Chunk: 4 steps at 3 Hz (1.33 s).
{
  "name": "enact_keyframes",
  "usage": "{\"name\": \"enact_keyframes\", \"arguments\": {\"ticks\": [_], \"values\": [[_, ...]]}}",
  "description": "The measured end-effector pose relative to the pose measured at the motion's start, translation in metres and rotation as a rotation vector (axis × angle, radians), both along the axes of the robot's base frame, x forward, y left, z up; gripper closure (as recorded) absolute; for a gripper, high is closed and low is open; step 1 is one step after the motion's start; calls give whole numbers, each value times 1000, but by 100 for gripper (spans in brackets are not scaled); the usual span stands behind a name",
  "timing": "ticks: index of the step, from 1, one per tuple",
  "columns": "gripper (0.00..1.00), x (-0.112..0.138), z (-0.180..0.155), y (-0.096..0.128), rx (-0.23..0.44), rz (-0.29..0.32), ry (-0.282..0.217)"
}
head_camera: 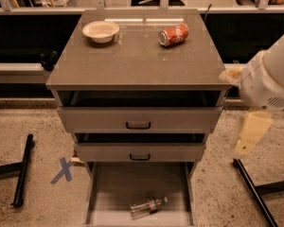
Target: Pick water bottle from bottom drawer and place on counter
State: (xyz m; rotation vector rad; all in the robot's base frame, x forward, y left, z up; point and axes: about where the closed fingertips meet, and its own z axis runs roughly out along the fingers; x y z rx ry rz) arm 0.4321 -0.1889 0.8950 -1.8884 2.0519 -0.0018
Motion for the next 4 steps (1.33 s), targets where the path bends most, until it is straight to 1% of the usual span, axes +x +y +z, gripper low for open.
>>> {"name": "enact_keyframes", "arguments": {"ticks": [1, 2, 3, 4], "values": [[0, 2, -48, 19, 54, 98, 15], [0, 4, -122, 51, 126, 198, 58], [0, 4, -124, 51, 125, 200, 58], [0, -12, -130, 73, 153, 294, 67]]}}
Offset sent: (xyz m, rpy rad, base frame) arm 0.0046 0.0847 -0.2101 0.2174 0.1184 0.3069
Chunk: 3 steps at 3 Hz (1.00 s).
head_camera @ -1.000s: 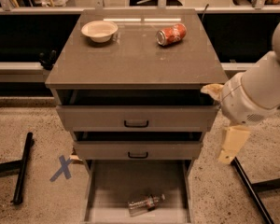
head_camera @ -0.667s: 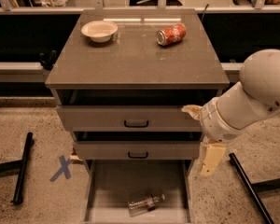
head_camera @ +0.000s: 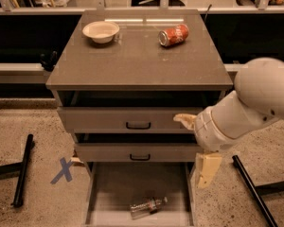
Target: Pick water bottle from bottom drawer and place on counter
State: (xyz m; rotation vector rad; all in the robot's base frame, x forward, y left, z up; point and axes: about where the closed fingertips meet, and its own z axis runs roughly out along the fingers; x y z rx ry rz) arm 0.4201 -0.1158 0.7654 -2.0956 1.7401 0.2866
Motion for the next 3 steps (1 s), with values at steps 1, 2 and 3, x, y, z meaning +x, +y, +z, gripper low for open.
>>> {"name": "enact_keyframes", "arguments": {"ticks": [1, 2, 3], "values": [[0, -11, -20, 12, 34, 77, 18], [0, -24, -69, 26, 94, 116, 107], [0, -24, -69, 26, 94, 116, 107]]}}
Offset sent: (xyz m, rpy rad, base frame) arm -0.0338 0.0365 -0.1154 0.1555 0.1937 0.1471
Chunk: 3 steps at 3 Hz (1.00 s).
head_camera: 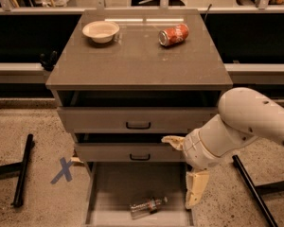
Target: Pick water bottle from bottom drawer and place on counter
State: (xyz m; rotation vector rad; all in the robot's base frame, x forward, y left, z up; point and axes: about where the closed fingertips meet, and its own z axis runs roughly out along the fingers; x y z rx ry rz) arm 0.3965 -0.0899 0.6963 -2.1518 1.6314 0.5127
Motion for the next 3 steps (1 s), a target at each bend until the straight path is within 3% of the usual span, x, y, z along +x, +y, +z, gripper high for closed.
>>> {"name": "enact_keyframes", "arguments": {"ticks": [1, 2, 3], "values": [[0, -1, -14, 4, -18, 9, -37], [0, 3, -70, 20, 46, 94, -31], [0, 2, -143, 37, 123, 168, 43]]}}
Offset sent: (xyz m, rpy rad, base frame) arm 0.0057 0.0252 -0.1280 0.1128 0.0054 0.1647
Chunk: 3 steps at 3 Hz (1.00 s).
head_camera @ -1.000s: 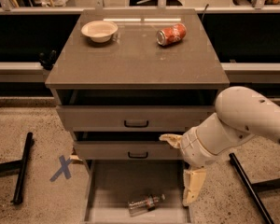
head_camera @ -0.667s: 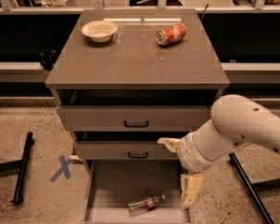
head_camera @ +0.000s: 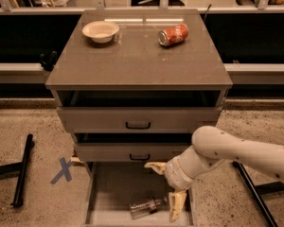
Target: Pick water bottle from bottom drawer and place on counter
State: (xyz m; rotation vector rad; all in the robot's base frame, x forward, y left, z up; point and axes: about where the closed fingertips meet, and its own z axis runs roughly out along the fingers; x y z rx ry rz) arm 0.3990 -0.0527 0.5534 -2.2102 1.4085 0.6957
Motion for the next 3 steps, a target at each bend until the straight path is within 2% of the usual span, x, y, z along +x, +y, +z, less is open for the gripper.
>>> {"name": "enact_keyframes", "arguments": {"ticks": [1, 2, 3], "values": [[0, 3, -59, 13, 34, 7, 56], [0, -3, -74, 15, 37, 5, 82], [0, 1, -93, 10, -11, -12, 66]]}}
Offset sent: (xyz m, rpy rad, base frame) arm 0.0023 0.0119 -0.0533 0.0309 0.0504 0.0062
